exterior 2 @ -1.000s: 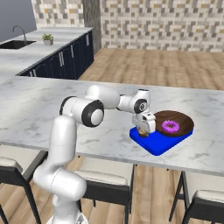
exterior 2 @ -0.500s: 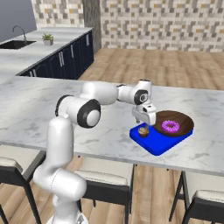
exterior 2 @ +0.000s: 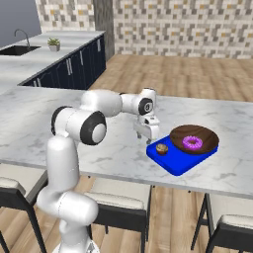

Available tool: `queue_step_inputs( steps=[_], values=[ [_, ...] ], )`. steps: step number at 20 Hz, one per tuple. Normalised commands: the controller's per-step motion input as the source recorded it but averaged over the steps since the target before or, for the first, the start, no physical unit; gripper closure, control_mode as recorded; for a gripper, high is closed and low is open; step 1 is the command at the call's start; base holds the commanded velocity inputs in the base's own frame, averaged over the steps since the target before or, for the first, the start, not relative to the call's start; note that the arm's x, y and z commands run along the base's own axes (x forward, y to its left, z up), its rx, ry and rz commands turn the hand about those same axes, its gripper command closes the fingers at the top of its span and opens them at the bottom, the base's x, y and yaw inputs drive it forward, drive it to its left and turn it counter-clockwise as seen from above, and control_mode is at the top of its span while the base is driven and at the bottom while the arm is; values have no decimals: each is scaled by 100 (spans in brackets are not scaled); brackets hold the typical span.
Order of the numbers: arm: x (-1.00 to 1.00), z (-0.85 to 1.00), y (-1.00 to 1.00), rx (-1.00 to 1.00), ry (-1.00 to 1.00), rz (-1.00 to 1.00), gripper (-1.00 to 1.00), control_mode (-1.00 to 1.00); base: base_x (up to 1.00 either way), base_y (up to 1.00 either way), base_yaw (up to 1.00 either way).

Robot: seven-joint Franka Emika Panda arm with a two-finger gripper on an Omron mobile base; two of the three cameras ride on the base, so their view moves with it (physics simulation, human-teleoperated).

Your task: Place the bowl with donut and the cupcake onto the tray.

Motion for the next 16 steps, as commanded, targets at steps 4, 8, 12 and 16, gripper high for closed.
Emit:
queue_step_inputs(
  steps=[4, 8, 12, 16],
  values=[
    [0, -12, 72, -4, 7, 0, -100, -100, 0, 0, 0],
    [-5, -2, 57, -3, 2, 3, -100, -100, 0, 0, 0],
    [-3, -5, 58, -3, 3, 3, -100, -100, 0, 0, 0],
    [-10, -7, 57, -3, 3, 6, -100, -100, 0, 0, 0]
  ],
)
